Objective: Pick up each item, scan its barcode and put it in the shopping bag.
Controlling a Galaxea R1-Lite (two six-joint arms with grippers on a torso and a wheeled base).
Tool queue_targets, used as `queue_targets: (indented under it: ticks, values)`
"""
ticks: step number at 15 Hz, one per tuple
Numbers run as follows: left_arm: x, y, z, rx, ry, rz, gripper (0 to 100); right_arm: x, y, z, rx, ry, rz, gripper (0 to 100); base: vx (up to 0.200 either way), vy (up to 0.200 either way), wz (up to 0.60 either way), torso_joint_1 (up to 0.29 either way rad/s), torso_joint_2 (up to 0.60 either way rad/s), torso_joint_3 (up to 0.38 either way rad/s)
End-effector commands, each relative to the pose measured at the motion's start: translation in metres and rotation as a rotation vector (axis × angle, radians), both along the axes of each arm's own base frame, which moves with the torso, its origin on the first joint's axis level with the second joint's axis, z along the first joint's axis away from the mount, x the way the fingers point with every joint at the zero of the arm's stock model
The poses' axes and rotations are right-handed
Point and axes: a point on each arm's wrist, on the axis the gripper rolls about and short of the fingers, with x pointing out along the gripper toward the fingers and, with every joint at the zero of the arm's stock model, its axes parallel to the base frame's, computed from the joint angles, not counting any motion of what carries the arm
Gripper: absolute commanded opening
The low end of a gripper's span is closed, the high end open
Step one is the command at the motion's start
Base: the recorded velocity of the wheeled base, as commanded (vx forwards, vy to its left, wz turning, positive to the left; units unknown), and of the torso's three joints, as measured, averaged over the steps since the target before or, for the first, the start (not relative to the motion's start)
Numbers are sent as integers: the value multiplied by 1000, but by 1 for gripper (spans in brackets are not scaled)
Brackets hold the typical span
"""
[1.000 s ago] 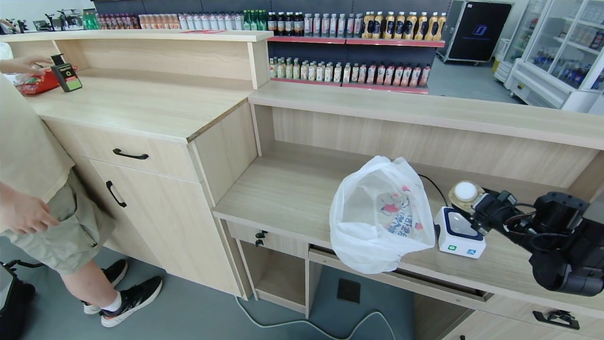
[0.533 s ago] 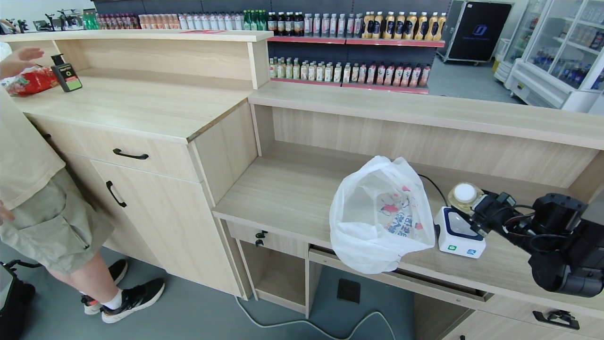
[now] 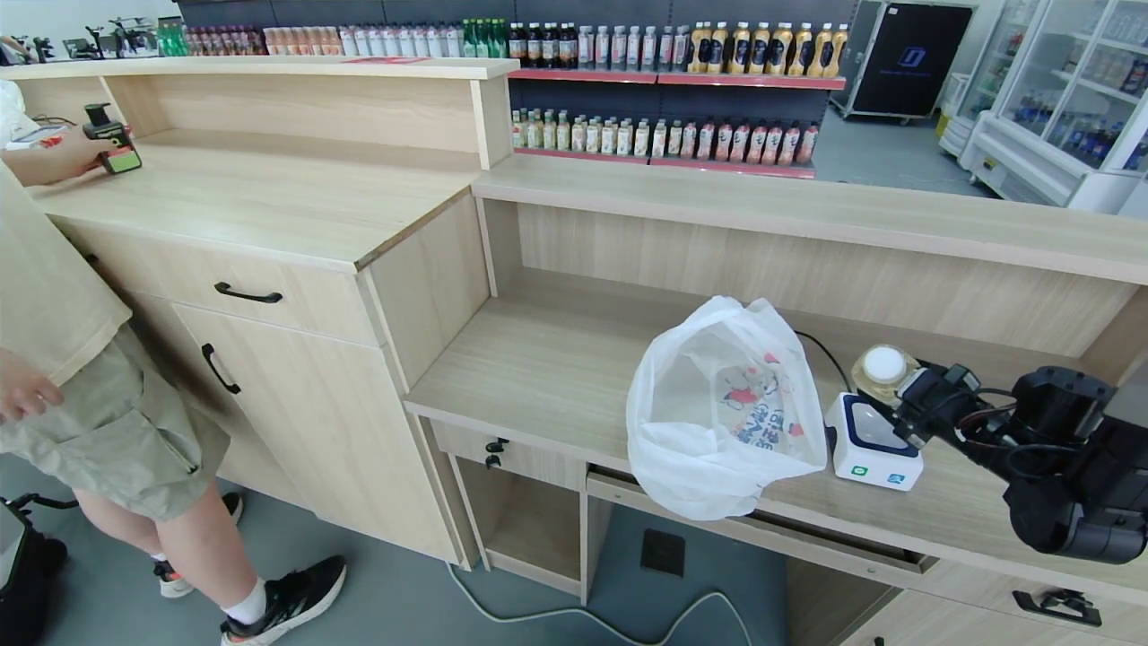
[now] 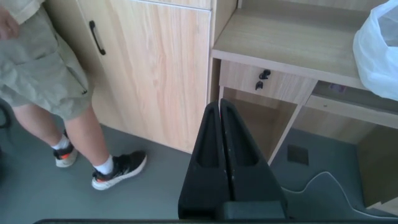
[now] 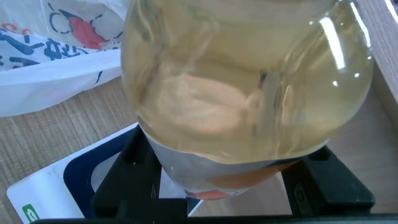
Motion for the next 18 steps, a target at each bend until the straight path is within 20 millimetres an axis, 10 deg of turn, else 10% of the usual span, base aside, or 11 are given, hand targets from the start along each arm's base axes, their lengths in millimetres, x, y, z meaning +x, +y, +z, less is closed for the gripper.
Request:
queue_targets:
  ticks: [1,4,7,18]
  values:
    - [0,0,0,0,0,0,0,-1,4,22,27,-47,11,0,0,0,0,0,0,0]
    - [0,0,0,0,0,0,0,-59,-4,114,269,-52,-113,0,0,0,0,0,0,0]
    - [0,0,0,0,0,0,0,-113,-26,146,390,50,-370,0,0,0,0,0,0,0]
    - [0,0,0,0,0,0,0,-142,-29,150,530,19,-592,0,0,0,55,0,0,0]
